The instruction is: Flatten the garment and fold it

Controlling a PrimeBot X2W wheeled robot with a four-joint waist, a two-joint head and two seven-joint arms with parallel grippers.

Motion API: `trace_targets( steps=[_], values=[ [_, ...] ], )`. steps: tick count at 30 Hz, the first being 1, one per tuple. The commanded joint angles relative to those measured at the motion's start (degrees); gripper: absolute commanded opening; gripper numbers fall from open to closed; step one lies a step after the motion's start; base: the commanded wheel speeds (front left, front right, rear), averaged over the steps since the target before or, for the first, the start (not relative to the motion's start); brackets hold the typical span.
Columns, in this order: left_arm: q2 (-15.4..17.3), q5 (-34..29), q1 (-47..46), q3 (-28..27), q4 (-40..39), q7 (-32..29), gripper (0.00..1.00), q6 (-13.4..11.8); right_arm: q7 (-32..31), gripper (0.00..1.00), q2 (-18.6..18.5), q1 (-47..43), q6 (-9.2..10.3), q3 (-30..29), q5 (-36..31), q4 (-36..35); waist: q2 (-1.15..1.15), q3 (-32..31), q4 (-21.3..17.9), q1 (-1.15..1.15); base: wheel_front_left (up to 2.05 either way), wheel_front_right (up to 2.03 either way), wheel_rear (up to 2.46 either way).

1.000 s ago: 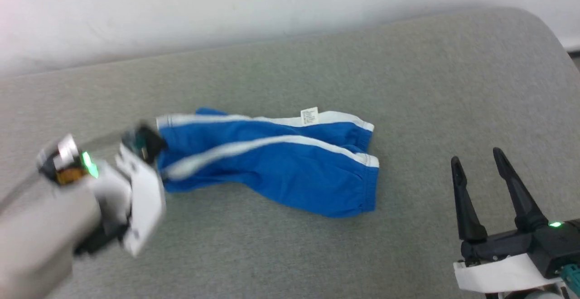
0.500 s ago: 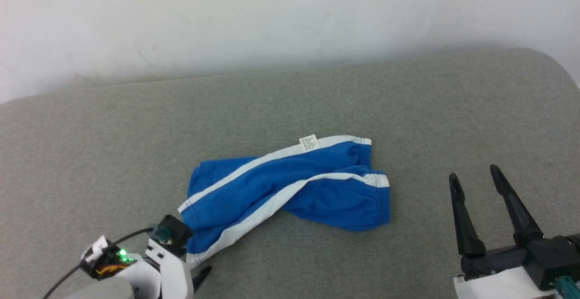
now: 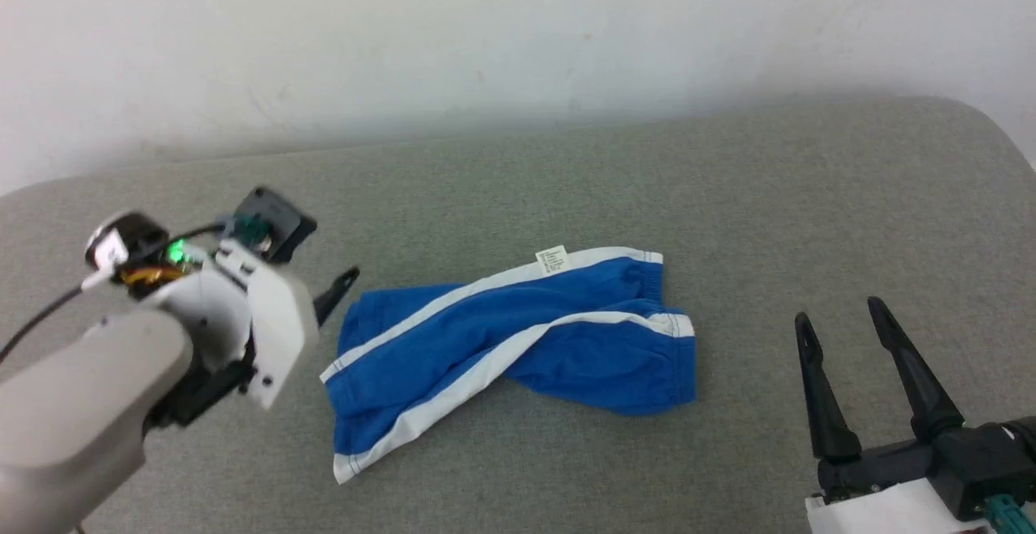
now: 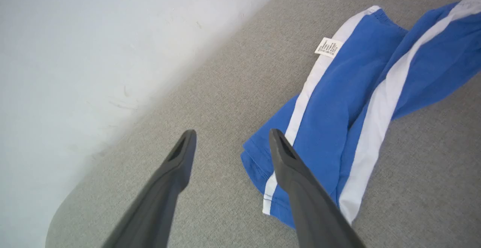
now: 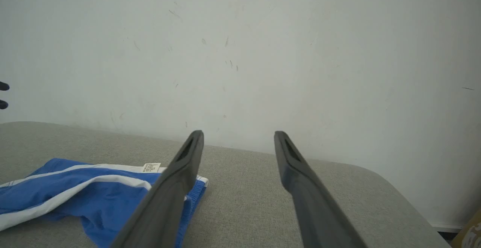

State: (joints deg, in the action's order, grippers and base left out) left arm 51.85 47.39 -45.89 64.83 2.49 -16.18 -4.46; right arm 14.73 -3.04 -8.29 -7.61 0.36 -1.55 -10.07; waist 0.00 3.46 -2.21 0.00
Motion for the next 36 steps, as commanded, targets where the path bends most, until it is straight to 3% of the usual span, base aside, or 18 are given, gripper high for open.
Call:
trace_targets(
  steps=[1, 8, 13, 20, 28, 29, 30, 36],
  values=[
    [-1.3, -0.6, -1.8, -0.1, 0.8, -0.3, 1.0, 0.8, 0.3, 1.0, 0.2, 0.9, 0.12, -0.1, -0.2, -0.1, 0.0, 0.9, -1.0, 0.0, 0.0, 0.0, 0.0],
    [-9.5, -1.6, -11.0, 0.9, 9.1, -3.6, 1.0, 8.0, 0.3, 1.0, 0.2, 3.3, 0.12, -0.2, 0.2, -0.2, 0.0, 4.8, -4.6, 0.0, 0.0, 0.0, 0.0],
    [-15.0, -0.3, -15.9, 3.1, 16.4, -7.1, 1.0, 11.0, 0.3, 1.0, 0.2, 5.5, 0.12, -0.1, 1.0, -0.4, 0.0, 8.5, -7.9, 0.0, 0.0, 0.0, 0.0],
    [-18.7, 0.2, -18.1, 7.9, 22.6, -16.8, 1.0, 11.9, 0.3, 1.0, 0.2, 8.1, 0.12, 0.3, 2.4, -0.2, 0.0, 13.0, -12.2, 0.0, 0.0, 0.0, 0.0],
    [-17.7, -2.7, -11.5, 8.5, 19.0, -29.0, 1.0, 11.9, 0.3, 1.0, 0.2, 9.4, 0.12, 0.4, 3.5, 0.2, 0.0, 15.3, -14.5, 0.0, 0.0, 0.0, 0.0],
    [-17.3, -2.9, -10.9, 8.5, 18.0, -30.2, 0.29, 11.9, 0.3, 1.0, 0.2, 9.4, 0.12, 0.3, 3.6, 0.2, 0.0, 15.4, -14.5, 0.0, 0.0, 0.0, 0.0],
    [-16.7, -2.9, -10.8, 8.5, 17.1, -30.3, 0.0, 11.9, 0.3, 1.0, 0.2, 9.5, 0.12, 0.2, 3.6, 0.2, 0.0, 15.4, -14.4, 0.0, 0.0, 0.0, 0.0],
    [-14.5, -3.1, -16.7, 8.5, 12.4, -23.9, 0.0, 11.9, 0.3, 1.0, 0.2, 9.4, 0.12, 0.0, 3.7, 0.1, 0.0, 15.3, -13.2, 0.0, 0.0, 0.0, 0.0]
  ],
)
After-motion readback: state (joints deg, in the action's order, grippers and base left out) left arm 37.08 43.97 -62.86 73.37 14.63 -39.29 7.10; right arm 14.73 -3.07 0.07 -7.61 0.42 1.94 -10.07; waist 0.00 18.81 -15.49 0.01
